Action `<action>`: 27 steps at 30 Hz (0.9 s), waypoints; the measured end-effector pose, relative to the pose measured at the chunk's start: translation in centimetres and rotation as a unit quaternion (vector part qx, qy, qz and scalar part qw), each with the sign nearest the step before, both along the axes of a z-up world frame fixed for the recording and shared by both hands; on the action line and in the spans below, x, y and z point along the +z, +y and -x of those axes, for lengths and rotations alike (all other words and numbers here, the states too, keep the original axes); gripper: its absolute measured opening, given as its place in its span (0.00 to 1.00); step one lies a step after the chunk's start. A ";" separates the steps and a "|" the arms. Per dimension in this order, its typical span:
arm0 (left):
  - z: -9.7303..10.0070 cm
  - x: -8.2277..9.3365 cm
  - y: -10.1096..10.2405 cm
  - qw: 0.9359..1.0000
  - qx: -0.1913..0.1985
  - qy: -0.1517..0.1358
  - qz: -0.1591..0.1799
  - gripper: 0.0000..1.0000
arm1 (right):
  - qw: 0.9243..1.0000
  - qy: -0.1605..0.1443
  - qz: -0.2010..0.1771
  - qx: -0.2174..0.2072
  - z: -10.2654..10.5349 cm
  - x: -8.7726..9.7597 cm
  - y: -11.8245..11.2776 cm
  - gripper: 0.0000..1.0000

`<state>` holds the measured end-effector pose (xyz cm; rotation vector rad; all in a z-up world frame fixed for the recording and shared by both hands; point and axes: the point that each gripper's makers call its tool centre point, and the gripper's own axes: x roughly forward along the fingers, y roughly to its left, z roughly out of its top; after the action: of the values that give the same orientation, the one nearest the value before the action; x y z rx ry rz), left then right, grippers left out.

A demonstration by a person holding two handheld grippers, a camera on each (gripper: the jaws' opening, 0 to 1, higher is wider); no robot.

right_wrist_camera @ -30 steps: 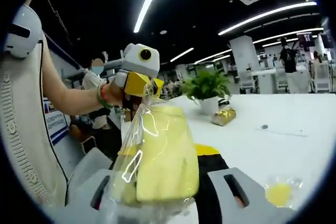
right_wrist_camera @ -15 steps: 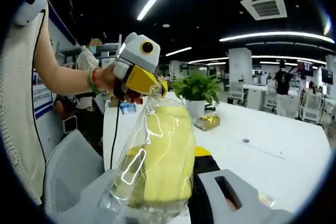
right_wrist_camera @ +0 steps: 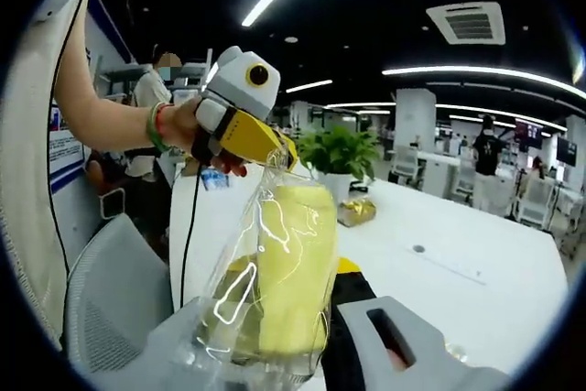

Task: Compare the silicone blocks by pressing each to a similar depth, holding the contact briefly, and releasing to observe deformation and rebound differences across the visible hardness samples.

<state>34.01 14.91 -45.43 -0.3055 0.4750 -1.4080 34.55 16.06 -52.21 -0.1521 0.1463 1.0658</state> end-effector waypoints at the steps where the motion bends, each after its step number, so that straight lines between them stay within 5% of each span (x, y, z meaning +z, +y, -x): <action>1: 0.0 0.0 0.0 1.000 0.000 0.001 0.000 0.00 | 1.000 -0.001 0.000 -0.002 -0.1 0.0 0.0 0.10; 10: 0.1 0.0 -0.3 1.000 -0.004 -0.001 -0.002 0.00 | 1.000 -0.013 0.002 0.000 -0.1 0.0 -0.3 0.10; 20: 0.0 -0.1 -0.3 1.000 0.001 -0.002 -0.003 0.00 | 1.000 0.000 -0.008 0.000 -0.2 0.0 -0.2 0.11; 22: -0.1 -0.1 -0.3 1.000 0.007 -0.002 -0.004 0.00 | 0.999 0.036 -0.026 0.012 0.2 -0.2 0.2 0.12; 27: 0.0 0.2 -0.3 1.000 0.009 -0.006 -0.001 0.00 | 0.999 0.026 -0.032 0.001 -0.1 0.1 0.0 0.15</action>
<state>34.04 14.65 -45.25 -0.2990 0.4636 -1.3914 34.65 16.06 -52.12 -0.0666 0.1579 1.0760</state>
